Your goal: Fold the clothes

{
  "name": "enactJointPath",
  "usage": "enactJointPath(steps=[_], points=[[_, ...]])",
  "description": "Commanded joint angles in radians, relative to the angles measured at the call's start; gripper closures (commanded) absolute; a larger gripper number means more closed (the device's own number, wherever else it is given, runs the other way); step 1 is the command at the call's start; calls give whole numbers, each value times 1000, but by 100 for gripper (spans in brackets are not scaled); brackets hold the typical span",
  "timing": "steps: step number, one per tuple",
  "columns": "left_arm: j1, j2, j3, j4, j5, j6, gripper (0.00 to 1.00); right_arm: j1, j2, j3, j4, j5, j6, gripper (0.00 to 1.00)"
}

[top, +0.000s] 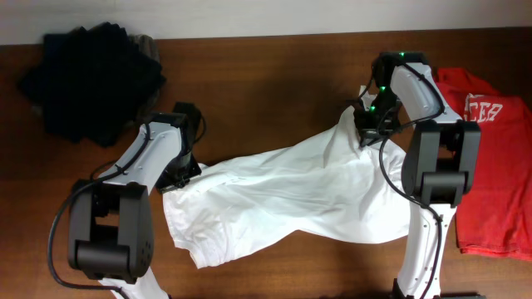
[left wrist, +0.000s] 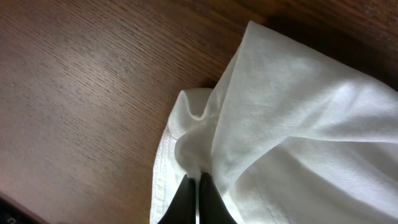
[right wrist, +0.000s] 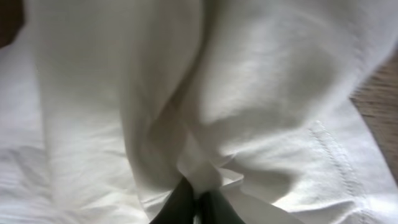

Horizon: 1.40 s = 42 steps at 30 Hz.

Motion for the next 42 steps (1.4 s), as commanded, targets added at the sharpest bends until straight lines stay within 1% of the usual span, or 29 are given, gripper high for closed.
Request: enactJointPath(steps=[1,4,7,10,13,16,21,24,26,28,29,31,34,36,38,40,42], points=[[5,3,-4,-2,11,15,99,-6,-27,23,-12,36,41,96],[5,3,-3,-10,12,15,100,-6,-27,65,-51,61,93,96],[5,-12,14,-48,50,15,100,-6,-31,134,-113,61,122,96],[5,-100,63,-124,58,4,99,-6,-56,252,-211,60,148,96],[5,-240,115,-169,48,5,99,-6,-98,382,-298,52,187,96],[5,-428,176,-222,48,10,99,-3,-220,416,-298,-6,194,96],[5,-759,287,-286,49,16,99,-3,-446,415,-298,-8,201,96],[5,-925,364,-301,57,16,99,-3,-581,415,-298,-11,210,96],[5,-1025,434,-311,77,16,99,-3,-664,415,-297,-19,212,96],[5,-1086,502,-320,91,16,99,-3,-739,415,-297,-19,212,96],[5,-1133,589,-333,103,40,99,-3,-808,415,-297,-19,226,96],[5,-1151,673,-348,103,64,99,-3,-862,415,-297,-19,227,96],[5,-1144,851,-394,102,69,99,-3,-962,415,-297,-18,235,96],[5,-1141,909,-400,101,75,99,-3,-1003,415,-297,-13,239,96],[5,-1141,944,-386,87,92,99,-3,-1039,415,-297,30,267,96],[5,-1141,963,-365,38,93,99,-3,-1062,416,-296,97,288,96],[5,-1138,959,-336,-43,93,99,-3,-1080,416,-288,162,317,96]])
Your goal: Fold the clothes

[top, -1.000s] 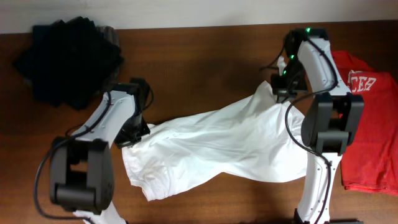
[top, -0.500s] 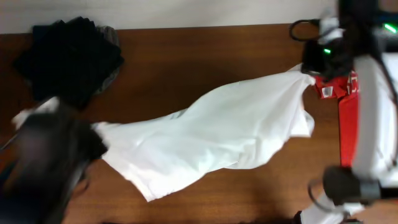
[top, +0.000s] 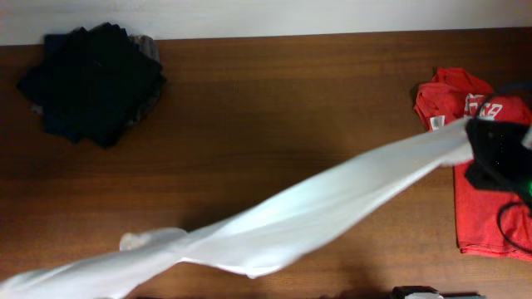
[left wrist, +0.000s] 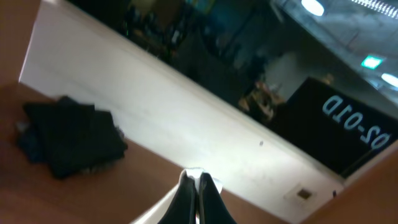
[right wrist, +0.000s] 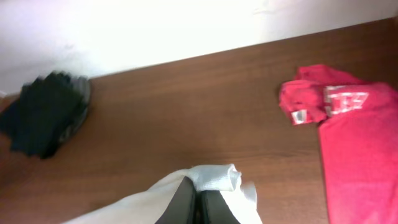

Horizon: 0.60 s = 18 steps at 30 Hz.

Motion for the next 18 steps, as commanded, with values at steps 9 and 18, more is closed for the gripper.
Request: enactJointPath(steps=[9,18], points=[[5,261,-215,269,-285,30,99,-1,141,7,112,209,105,96],[37,939,-252,621,-302,264,99,-2,557,7,311,209,104,96]])
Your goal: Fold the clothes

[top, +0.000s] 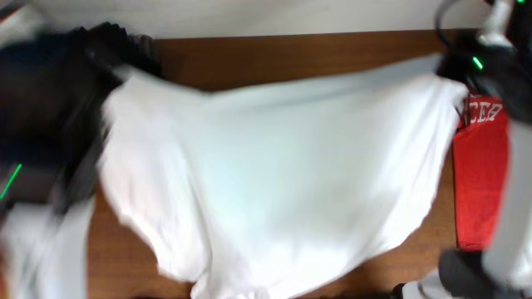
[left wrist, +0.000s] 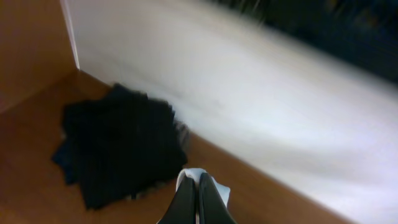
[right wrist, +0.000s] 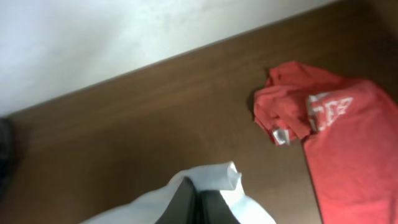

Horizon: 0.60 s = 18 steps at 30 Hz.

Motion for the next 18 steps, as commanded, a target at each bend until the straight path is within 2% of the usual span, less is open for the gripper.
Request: enactJointPath(steps=[1,2,3,5,6,7,8,9,10,14,18], points=[[39,284,-11,138,-32,183,99,-3,180,-1,94,30,6,96],[49,350,-7,165,-32,201,99,-3,220,-1,120,31,0,91],[62,426,0,182,-32,206,99,-4,259,-1,143,30,-11,77],[83,550,20,185,9,206,93,-16,336,-1,169,29,-15,58],[89,587,26,183,45,206,84,-18,357,-1,169,29,-15,41],[92,610,25,184,81,205,65,-23,375,-1,168,30,-15,11],[92,626,25,184,114,206,44,-26,386,-1,167,29,-20,4],[92,637,25,184,142,205,13,-28,391,-1,164,30,-20,1],[92,644,25,184,159,205,1,-34,392,-1,158,29,-19,0],[89,628,32,132,205,205,1,-48,370,5,106,29,-19,2],[85,547,51,-8,217,205,1,-54,319,10,21,22,-18,2]])
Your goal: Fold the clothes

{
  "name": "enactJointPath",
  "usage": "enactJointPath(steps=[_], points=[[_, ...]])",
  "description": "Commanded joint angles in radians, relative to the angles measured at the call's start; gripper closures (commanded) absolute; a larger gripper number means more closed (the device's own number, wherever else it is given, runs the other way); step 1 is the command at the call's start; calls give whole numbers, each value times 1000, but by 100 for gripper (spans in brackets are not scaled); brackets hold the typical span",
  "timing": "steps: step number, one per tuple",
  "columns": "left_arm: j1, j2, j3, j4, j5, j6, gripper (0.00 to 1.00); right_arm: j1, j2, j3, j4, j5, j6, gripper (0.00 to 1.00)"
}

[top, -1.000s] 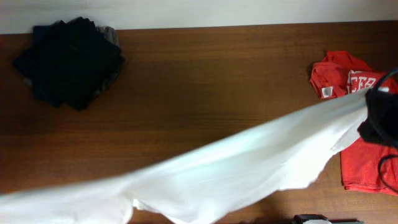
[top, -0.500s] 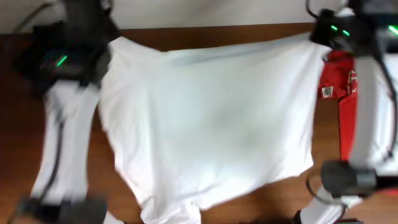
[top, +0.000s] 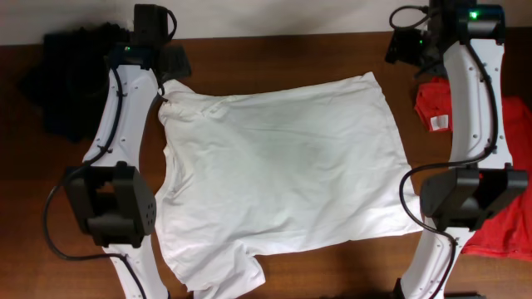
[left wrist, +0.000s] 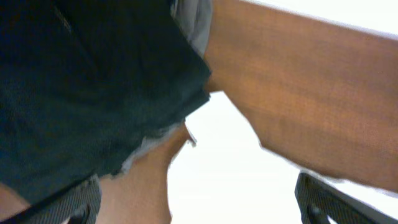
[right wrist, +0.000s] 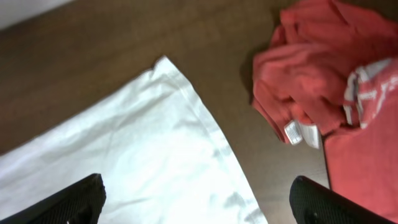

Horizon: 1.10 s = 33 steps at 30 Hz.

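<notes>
A white T-shirt (top: 274, 174) lies spread flat across the middle of the table, with its far edge toward the wall. My left gripper (top: 173, 65) is open just above the shirt's far left corner. In the left wrist view the left gripper (left wrist: 199, 210) holds nothing, and the white cloth (left wrist: 236, 162) lies below it. My right gripper (top: 405, 46) is open beyond the far right corner. In the right wrist view the right gripper (right wrist: 199, 208) is empty above the shirt's corner (right wrist: 137, 149).
A pile of black clothes (top: 66, 75) lies at the far left corner, close to the left gripper, and fills much of the left wrist view (left wrist: 81, 81). A red shirt (top: 517, 141) lies along the right edge, its bunched end (right wrist: 336, 93) beside the white shirt's corner. The brown table (top: 274, 58) shows beyond the shirt.
Both grippers were shut on the white shirt's corners with the cloth blurred above the table. Now both are open, and the shirt lies flat on the table.
The white shirt lay crumpled mid-table with both grippers shut on its ends. Then it hung stretched in a long band, off the table. Then it was spread wide over the table, still held. Now it lies flat, and both grippers have let go.
</notes>
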Motion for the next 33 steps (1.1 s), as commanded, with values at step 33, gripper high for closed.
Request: enactJointPath(steps=[33], points=[[-19,-925,-105,-784,230,11,1,-4,-754,-498,-320,-236,-40,2]])
